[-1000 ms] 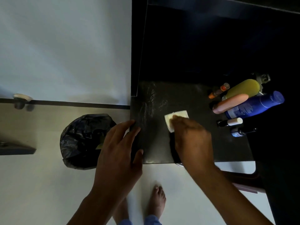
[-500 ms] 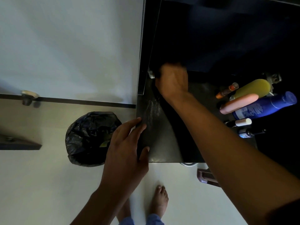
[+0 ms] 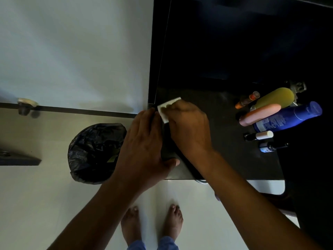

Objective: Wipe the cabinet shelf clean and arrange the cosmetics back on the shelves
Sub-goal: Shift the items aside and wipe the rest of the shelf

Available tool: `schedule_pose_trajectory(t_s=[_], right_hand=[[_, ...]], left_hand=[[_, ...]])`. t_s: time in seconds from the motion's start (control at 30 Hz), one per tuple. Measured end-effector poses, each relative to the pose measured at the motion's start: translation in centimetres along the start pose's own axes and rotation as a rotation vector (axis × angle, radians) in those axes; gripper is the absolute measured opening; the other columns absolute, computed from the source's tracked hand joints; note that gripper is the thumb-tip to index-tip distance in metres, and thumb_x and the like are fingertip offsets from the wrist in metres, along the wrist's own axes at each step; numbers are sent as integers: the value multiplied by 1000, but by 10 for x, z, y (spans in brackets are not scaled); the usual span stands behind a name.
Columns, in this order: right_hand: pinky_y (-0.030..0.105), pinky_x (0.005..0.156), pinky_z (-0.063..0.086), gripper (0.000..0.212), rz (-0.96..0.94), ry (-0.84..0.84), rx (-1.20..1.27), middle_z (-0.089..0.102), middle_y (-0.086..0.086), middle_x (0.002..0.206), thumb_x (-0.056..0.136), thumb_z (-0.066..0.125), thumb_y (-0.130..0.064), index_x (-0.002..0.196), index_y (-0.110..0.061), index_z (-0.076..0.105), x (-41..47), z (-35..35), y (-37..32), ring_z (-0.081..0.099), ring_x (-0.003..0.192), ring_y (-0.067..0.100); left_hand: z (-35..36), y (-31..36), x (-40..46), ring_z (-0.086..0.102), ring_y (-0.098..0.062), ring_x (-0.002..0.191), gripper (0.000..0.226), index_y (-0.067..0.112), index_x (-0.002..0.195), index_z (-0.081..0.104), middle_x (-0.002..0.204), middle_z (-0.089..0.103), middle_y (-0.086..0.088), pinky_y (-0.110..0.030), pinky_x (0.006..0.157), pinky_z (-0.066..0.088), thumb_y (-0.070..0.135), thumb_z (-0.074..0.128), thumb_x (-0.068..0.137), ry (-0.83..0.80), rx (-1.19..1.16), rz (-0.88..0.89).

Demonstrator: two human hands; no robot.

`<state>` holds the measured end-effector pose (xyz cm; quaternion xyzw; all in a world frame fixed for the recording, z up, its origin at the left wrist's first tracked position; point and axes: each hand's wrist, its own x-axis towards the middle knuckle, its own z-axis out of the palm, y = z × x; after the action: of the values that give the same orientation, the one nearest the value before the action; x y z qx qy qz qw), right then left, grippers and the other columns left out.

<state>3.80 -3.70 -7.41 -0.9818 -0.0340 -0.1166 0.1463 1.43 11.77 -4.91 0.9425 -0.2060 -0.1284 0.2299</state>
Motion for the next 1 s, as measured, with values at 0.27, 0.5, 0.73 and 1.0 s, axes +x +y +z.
schedule_pose_trajectory(t_s=[0.27,0.5,0.73,1.0], right_hand=[[43,76,63,32,65,-63,30,76,5,109,83,60,-13,108,-15,80,-48,-28,8,73,96,32],[29,63,50,17,206,32,-161,70,6,104,92,63,-15,100,-15,78,15,-13,36,69,85,31],[41,80,60,34,84,-33,6,74,7,112,82,57,-10,110,-11,78,20,-6,18,71,99,33],[34,71,62,42,210,-139,-108,74,6,122,67,65,-9,107,-11,78,-48,-39,18,76,92,29]], left_hand=[[-5,-4,14,11,-25,156,133,16,162,13,168,13,-5,-42,127,21,77,75,60,-60,103,52],[-9,2,13,10,-25,156,136,15,162,8,169,10,-5,-41,128,18,76,77,62,-66,128,46],[-10,3,12,12,-25,156,137,15,162,9,168,12,-6,-38,128,17,76,77,60,-69,166,46],[-16,11,15,20,-28,152,136,13,162,13,165,17,-8,-38,125,23,77,76,60,-123,238,14]])
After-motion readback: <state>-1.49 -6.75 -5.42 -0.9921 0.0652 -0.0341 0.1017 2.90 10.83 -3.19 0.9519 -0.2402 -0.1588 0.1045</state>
